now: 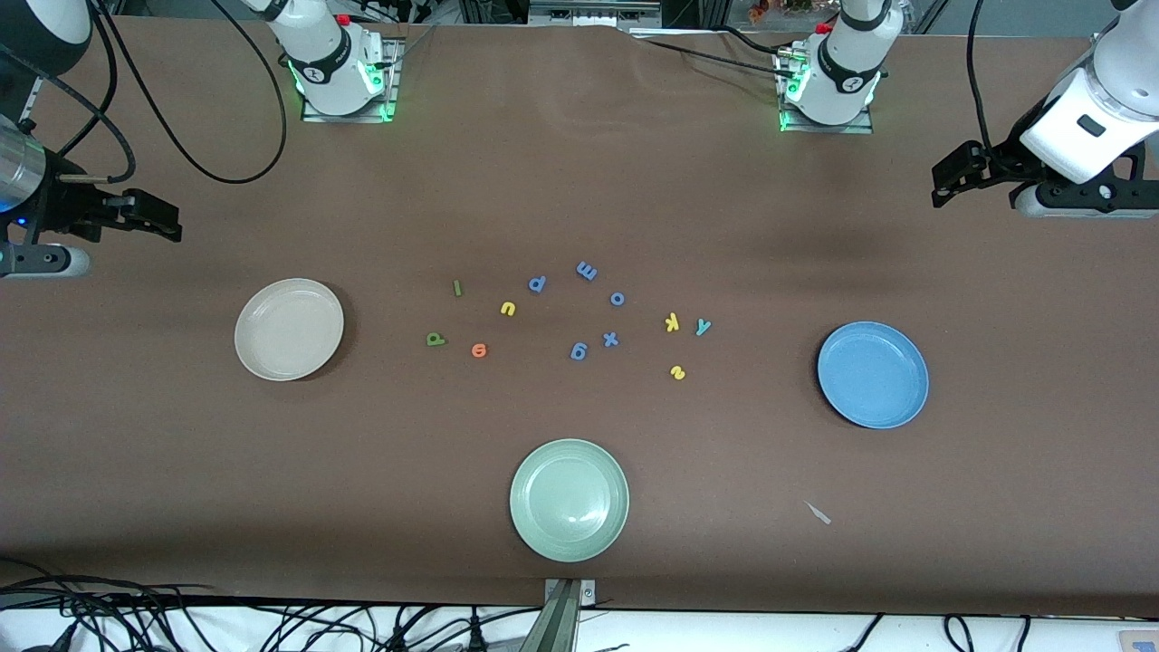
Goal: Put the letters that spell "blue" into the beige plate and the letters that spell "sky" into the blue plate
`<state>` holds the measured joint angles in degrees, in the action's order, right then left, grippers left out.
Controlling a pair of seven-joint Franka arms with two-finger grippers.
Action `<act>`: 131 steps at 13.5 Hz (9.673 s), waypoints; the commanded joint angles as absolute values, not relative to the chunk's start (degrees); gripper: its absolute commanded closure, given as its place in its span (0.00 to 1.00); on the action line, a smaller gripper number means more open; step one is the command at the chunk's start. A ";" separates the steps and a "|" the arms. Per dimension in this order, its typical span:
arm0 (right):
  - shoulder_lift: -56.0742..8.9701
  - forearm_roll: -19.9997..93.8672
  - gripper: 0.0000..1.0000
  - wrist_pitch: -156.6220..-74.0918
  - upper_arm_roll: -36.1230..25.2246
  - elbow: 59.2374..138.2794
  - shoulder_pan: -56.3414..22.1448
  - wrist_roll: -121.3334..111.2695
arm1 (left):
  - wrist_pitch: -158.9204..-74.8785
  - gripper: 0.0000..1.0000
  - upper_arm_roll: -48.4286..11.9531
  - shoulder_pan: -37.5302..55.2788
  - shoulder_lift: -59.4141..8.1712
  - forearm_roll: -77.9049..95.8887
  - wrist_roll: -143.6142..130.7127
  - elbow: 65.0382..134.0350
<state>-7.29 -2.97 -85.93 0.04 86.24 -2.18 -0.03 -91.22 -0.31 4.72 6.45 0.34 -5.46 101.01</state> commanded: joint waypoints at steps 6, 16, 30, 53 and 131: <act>-7.38 -2.72 0.00 -85.08 0.09 85.96 -2.46 0.18 | -90.79 0.00 -1.41 4.83 6.86 -0.70 -5.89 100.46; -14.05 -2.72 0.00 -85.51 0.53 86.04 -8.78 0.53 | -90.79 0.00 -1.32 4.66 6.86 -0.70 -5.89 100.46; -13.18 0.97 0.00 -111.52 6.85 108.09 -13.80 13.01 | -90.88 0.00 -1.32 4.66 6.77 -0.70 -5.89 100.46; -24.34 0.09 0.09 -147.74 14.33 124.72 -15.82 18.90 | -90.97 0.00 -1.32 4.48 6.24 -0.79 -5.89 100.37; -34.98 1.23 0.41 -135.88 6.24 106.52 -17.58 24.87 | -140.27 0.73 1.14 4.13 -22.50 -0.35 20.30 119.36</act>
<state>-36.46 0.42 -135.06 6.24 105.02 -17.48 25.99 -139.46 1.09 4.25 -22.06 1.85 19.39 119.84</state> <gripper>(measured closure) 0.379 0.740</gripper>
